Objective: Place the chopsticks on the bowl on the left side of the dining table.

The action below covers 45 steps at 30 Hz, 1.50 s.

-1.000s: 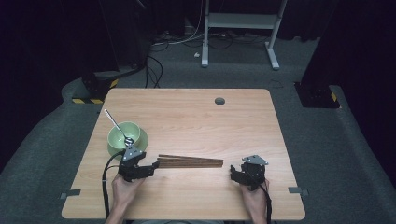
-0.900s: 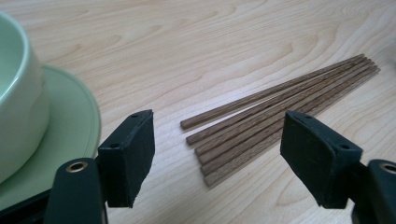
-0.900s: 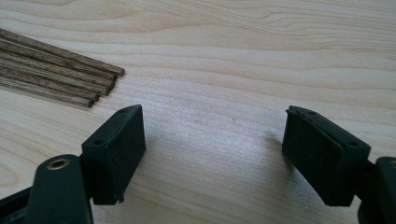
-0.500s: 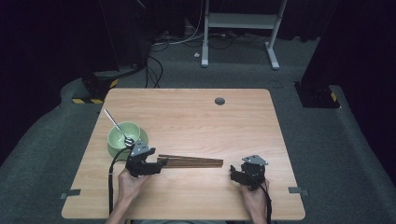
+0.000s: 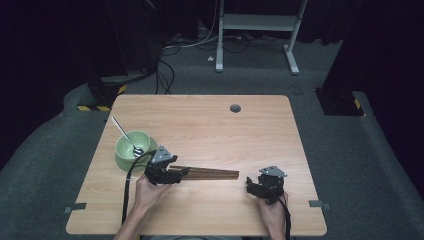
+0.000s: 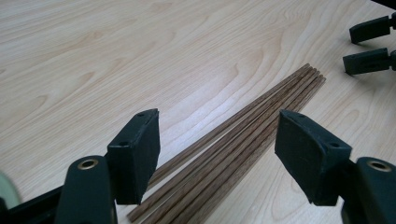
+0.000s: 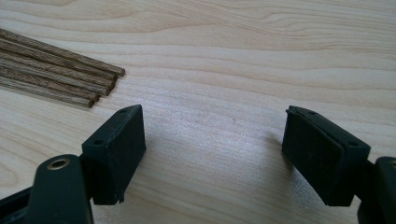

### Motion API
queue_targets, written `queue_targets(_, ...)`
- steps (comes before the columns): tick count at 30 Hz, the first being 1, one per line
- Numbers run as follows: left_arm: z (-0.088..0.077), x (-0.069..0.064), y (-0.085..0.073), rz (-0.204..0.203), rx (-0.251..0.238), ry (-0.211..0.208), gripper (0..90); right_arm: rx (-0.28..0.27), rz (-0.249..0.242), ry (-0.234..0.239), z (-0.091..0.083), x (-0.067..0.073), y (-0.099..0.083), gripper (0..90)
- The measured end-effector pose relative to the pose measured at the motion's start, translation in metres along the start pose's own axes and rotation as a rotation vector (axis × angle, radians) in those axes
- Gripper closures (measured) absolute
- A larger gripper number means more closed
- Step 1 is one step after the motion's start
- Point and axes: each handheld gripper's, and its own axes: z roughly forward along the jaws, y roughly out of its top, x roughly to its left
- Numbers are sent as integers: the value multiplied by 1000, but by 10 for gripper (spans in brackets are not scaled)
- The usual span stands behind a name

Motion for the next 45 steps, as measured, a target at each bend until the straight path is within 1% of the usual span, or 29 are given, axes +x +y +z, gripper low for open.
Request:
queue_targets(2,5,-1,4,11,10,-9,318,0,0,0,0,0,0,208)
queue_targets(3,8,-3,5,8,11,-17,318,0,0,0,0,0,0,208)
queue_targets(4,11,-3,7,14,18,-28,318,0,2,0,0,0,0,208)
queue_targets(5,13,-4,8,12,20,-29,316,0,0,0,0,0,0,209)
queue_targets(7,19,-5,10,23,30,-29,320,0,2,1,0,0,0,210)
queue_targets(9,25,-6,12,22,44,-30,320,1,1,1,0,0,0,211)
queue_targets(10,30,-6,13,29,55,-34,320,1,1,1,0,0,0,210)
queue_targets(11,30,-6,13,29,55,-34,320,1,1,1,0,0,0,210)
queue_targets(15,39,-9,16,34,70,-43,322,0,0,2,0,0,0,211)
queue_targets(21,51,-14,20,68,95,-42,333,-1,-1,1,0,0,0,212)
queue_targets(24,57,-17,22,102,114,-31,347,0,-2,2,0,0,0,214)
queue_targets(26,62,-18,21,109,129,-31,355,-1,-2,3,0,1,0,217)
queue_targets(31,70,-16,21,102,150,-32,386,-1,-2,3,0,1,0,217)
queue_targets(36,76,-14,21,102,167,-16,407,-1,-2,3,0,1,0,217)
queue_targets(39,78,-12,20,92,171,-7,413,-1,-2,4,0,1,0,219)
queue_targets(43,79,-9,21,101,177,-1,424,-1,-3,5,0,1,0,220)
queue_targets(45,80,-9,20,101,191,0,425,-1,-3,4,0,1,0,220)
